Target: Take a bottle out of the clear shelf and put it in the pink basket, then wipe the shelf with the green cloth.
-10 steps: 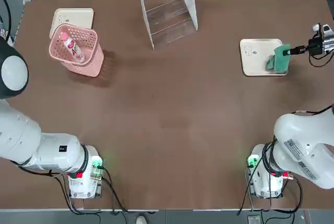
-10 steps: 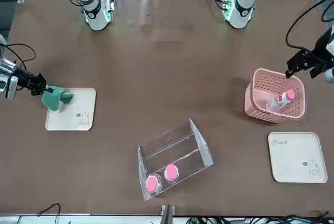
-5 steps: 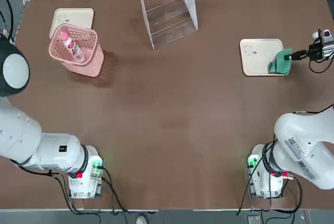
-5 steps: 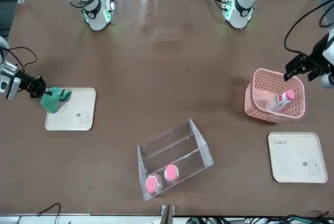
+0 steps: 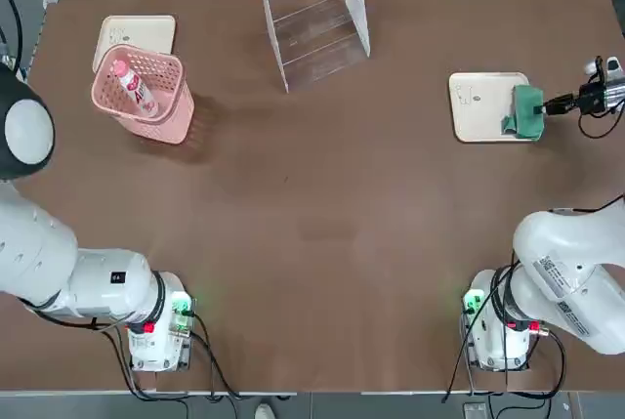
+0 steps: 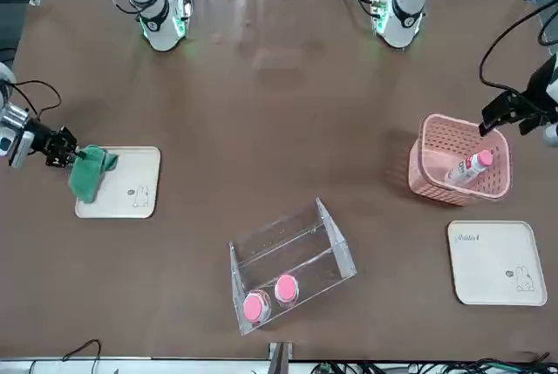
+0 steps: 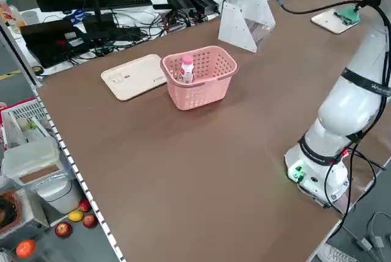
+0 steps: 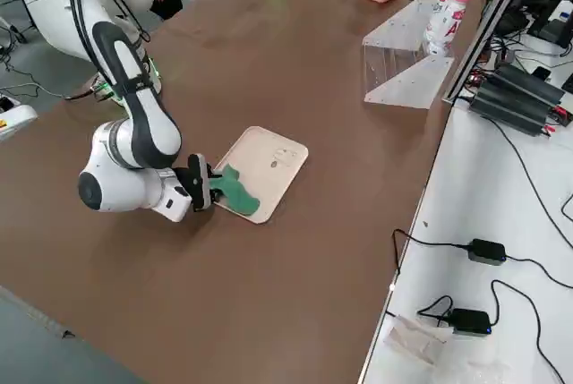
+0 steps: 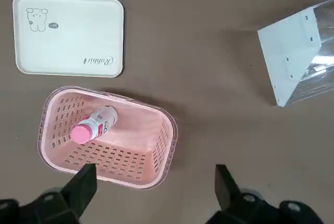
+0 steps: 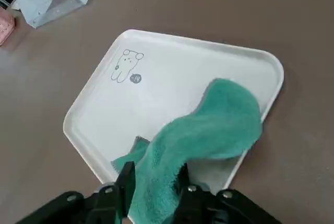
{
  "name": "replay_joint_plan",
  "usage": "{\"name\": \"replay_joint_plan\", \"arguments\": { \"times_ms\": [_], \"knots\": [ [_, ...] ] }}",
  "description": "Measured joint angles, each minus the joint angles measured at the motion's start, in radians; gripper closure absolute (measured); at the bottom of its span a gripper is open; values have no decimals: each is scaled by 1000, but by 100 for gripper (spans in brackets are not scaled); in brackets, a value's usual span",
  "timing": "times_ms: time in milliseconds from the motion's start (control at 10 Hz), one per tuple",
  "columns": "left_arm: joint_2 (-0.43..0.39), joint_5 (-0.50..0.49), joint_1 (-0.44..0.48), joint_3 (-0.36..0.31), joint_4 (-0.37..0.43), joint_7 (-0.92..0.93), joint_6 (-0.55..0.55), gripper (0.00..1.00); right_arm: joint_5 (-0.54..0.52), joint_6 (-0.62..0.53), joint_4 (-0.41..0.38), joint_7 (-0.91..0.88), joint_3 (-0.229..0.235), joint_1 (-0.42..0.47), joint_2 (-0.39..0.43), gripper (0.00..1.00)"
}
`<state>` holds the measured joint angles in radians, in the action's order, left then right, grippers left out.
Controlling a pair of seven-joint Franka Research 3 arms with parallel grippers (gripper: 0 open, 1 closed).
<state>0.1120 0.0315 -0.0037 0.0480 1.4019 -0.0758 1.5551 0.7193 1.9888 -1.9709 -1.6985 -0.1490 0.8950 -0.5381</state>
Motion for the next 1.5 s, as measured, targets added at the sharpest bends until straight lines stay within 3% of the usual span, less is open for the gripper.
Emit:
{"name": "replay_joint_plan", "arguments": {
  "times_ms": [100, 600, 700, 1100, 1200, 1400, 1500],
  "knots": [
    [0, 0, -1, 1, 0, 0, 0, 0, 0, 0, 0, 0, 0, 0, 0, 42],
    [0, 0, -16, 7, 0, 0, 0, 0, -60, 2, 53, -3, 7, 14, 0, 32],
    [0, 0, -18, 7, 0, 0, 0, 0, -63, 0, 63, -4, 13, 15, 0, 21],
    [0, 1, -20, 7, 0, 0, 0, 0, -74, -4, 100, 45, 16, -6, 10, 13],
    [0, 1, -19, 6, 0, 0, 0, 0, -91, 10, 116, 107, 32, -60, 28, 1],
    [1, 1, -8, 5, 2, 0, 0, 0, -140, 108, 143, 291, 128, -283, 83, 0],
    [2, 1, -5, 4, 2, 0, 0, 0, -183, 161, 147, 444, 153, -392, 107, 0]
  ]
}}
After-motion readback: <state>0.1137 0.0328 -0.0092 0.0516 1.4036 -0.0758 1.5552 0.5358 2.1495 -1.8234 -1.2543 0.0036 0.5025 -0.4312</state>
